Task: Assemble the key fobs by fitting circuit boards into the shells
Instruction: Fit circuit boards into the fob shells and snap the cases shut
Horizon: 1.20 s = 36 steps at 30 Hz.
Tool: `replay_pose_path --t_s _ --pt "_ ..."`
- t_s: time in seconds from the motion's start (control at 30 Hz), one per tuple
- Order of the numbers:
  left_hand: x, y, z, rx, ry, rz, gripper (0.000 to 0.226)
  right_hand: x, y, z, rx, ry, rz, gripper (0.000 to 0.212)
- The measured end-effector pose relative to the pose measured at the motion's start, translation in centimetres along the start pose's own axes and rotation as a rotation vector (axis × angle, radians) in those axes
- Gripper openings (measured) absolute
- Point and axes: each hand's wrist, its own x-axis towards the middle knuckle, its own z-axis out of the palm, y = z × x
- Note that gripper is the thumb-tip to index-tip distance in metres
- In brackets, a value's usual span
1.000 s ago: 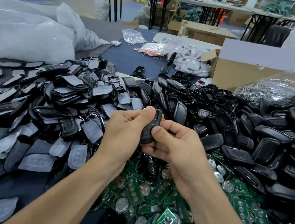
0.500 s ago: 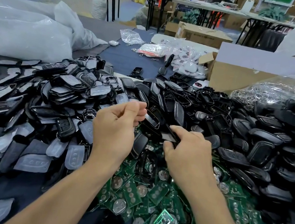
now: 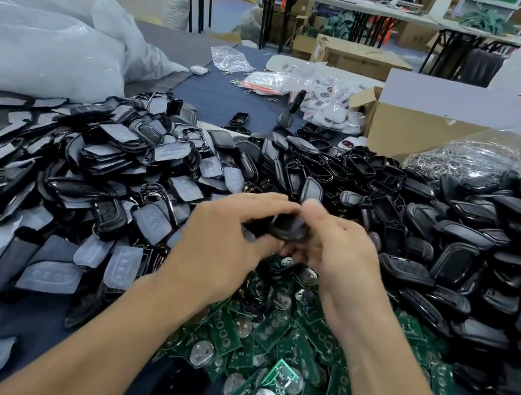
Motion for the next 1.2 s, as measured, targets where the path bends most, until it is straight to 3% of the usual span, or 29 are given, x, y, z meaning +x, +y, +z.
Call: replay_pose_path --t_s 0.07,0.13,0.2,0.27,0.4,0.47,0.57,0.67,0.8,0.9,1.0,1.2 --pt "0.2 -0.1 -0.3 0.028 0.048 -0.079 0.047 0.1 -0.3 -0.9 -0.183 0.107 -0.045 0.037" --pt "0.4 -0.4 -0.5 -0.090 0.112 -0.156 0.016 0.0 -0.8 -1.9 -0.578 0.122 -0.126 0.028" --pt "0.7 -0.5 -0.7 -0.308 0.174 -0.257 0.013 -0.4 -1.6 -2.6 -0.912 -0.059 -0.015 0.017" --pt "1.0 -0.7 -0.9 -0.412 0.202 -0.322 0.019 -1.0 -2.3 -2.6 -1.132 -0.172 0.173 0.024" --pt "1.3 -1.2 -1.2 -0.462 0.134 -0.375 0.018 -1.6 -2.2 -1.5 -1.221 -0.140 0.182 0.040" --pt "1.3 -1.2 -1.1 -0.488 0.128 -0.404 0.017 -1.6 -2.2 -1.3 -1.195 -0.173 0.177 0.039" --pt "1.3 -0.9 -1.1 -0.542 0.156 -0.413 0.036 -1.4 -2.1 -1.8 -1.051 -0.243 0.163 0.033" --pt "1.3 -0.3 -1.3 -0.639 0.221 -0.397 0.034 -1.2 -2.0 -2.2 -0.845 -0.182 0.093 0.020" --pt "1.3 -0.1 -1.3 -0.745 0.269 -0.415 0.036 -1.0 -2.0 -1.5 -0.252 0.017 0.056 0.020" --pt "1.1 0.0 -1.0 -0.732 0.218 -0.418 0.046 -1.1 -1.7 0.0 0.179 0.021 0.141 0.020" --pt "0.9 0.2 -0.5 -0.735 0.183 -0.410 0.045 -1.2 -1.2 0.8 0.197 0.014 0.150 0.017" --pt "0.7 0.4 -0.2 -0.686 0.217 -0.370 0.038 -1.1 -0.9 0.4 -0.073 0.090 0.084 0.024"
